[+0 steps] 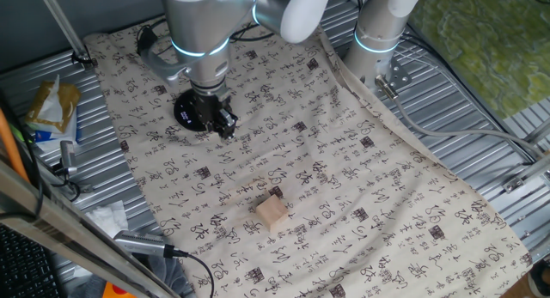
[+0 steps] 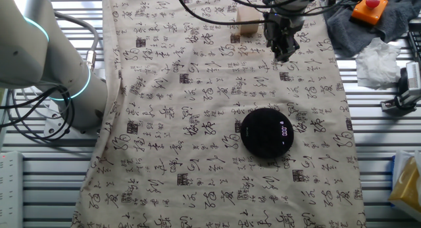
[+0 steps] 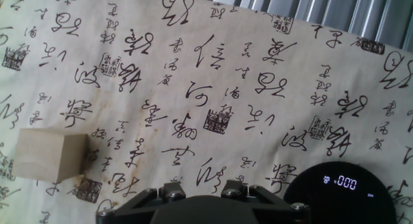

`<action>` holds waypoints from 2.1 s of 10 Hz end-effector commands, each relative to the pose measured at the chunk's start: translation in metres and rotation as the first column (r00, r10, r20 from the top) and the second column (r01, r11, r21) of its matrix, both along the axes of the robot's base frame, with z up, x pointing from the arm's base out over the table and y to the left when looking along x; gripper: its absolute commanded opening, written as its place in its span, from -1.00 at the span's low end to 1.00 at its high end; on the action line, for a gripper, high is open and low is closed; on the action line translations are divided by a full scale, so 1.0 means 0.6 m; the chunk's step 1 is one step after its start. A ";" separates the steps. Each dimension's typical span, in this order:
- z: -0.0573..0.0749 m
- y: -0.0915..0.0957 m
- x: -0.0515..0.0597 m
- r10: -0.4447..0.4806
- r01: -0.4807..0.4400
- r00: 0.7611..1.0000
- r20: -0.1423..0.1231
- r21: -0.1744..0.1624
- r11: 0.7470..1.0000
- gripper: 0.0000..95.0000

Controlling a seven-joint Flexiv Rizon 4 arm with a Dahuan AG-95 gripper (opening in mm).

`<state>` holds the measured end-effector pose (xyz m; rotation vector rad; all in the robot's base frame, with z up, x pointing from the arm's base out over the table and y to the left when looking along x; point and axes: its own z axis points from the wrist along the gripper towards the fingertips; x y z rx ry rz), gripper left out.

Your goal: Place the block on the scale

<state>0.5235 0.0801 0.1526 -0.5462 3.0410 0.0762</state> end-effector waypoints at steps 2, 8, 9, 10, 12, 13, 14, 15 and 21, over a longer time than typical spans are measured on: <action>-0.001 0.001 0.001 -0.029 0.029 1.000 -0.001 -0.005 1.000 -0.20; -0.010 0.068 -0.005 -0.139 0.139 0.990 0.006 0.016 0.990 0.20; -0.012 0.073 -0.014 -0.153 0.153 0.988 0.011 0.021 0.988 0.20; -0.012 0.077 -0.014 -0.165 0.165 0.986 0.005 0.016 0.986 0.20; -0.017 0.092 -0.017 -0.203 0.202 0.979 0.009 0.016 0.979 0.20; -0.020 0.102 -0.019 -0.229 0.229 0.973 0.012 0.018 0.973 0.20; -0.017 0.112 -0.019 -0.258 0.258 0.966 0.013 0.020 0.966 0.20; -0.016 0.117 -0.018 -0.271 0.271 0.963 0.012 0.018 0.963 0.20; -0.027 0.158 -0.016 -0.231 0.231 0.973 0.003 0.019 0.973 0.20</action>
